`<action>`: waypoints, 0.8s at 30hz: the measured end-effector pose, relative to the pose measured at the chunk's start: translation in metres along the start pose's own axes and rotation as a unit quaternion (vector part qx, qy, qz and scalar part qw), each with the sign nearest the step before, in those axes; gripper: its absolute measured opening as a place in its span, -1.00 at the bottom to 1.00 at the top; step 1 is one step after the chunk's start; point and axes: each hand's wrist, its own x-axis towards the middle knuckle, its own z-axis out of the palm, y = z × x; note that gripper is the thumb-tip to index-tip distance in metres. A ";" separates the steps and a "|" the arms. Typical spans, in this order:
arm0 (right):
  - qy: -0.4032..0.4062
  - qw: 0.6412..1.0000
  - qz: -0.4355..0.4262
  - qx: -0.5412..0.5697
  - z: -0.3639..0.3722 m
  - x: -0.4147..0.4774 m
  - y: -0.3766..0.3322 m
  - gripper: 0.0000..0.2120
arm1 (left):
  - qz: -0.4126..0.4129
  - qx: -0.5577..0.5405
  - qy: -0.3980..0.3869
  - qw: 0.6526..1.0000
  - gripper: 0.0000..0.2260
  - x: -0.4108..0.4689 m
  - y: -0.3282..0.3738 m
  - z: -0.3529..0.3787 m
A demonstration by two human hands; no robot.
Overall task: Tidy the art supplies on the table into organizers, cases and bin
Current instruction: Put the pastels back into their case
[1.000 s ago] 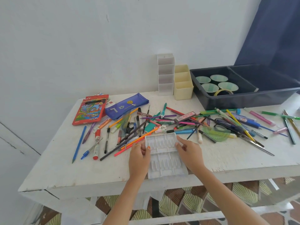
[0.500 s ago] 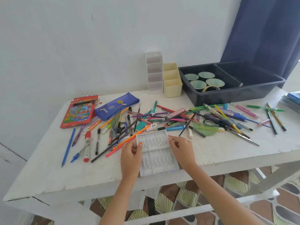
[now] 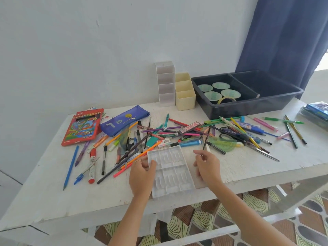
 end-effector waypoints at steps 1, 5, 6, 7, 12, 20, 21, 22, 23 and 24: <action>0.017 0.999 -0.036 -0.032 -0.005 0.002 -0.001 -0.77 | 0.004 0.003 0.003 1.000 -0.81 0.001 -0.001 0.001; 0.154 0.959 -0.139 -0.196 -0.029 0.026 -0.004 -0.82 | 0.010 0.017 0.021 1.000 -0.79 0.002 -0.004 0.004; 0.163 0.947 -0.141 -0.240 -0.035 0.035 -0.003 -0.80 | 0.012 0.021 0.023 0.999 -0.79 0.002 -0.004 0.004; 0.155 0.933 -0.141 -0.292 -0.039 0.043 -0.001 -0.78 | 0.013 0.023 0.024 0.999 -0.79 0.002 -0.004 0.005; 0.045 0.890 -0.120 -0.438 -0.042 0.059 0.007 -0.75 | 0.005 0.015 0.020 1.000 -0.80 0.003 -0.004 0.005; 0.039 0.978 -0.130 -0.158 -0.017 0.027 -0.032 -0.64 | -0.016 0.023 0.007 1.000 -0.73 0.002 -0.001 0.004; 0.016 0.985 -0.127 -0.118 -0.012 0.023 -0.038 -0.62 | -0.019 0.025 0.005 0.999 -0.72 0.002 0.000 0.004; -0.006 0.987 -0.127 -0.098 -0.007 0.021 -0.042 -0.62 | -0.022 0.027 0.004 0.999 -0.71 0.002 0.001 0.004; -0.026 0.986 -0.132 -0.100 -0.002 0.019 -0.046 -0.63 | -0.024 0.029 0.003 0.999 -0.70 0.003 0.001 0.004; -0.049 0.983 -0.139 -0.113 0.003 0.017 -0.048 -0.63 | -0.027 0.032 0.002 0.999 -0.70 0.003 0.001 0.004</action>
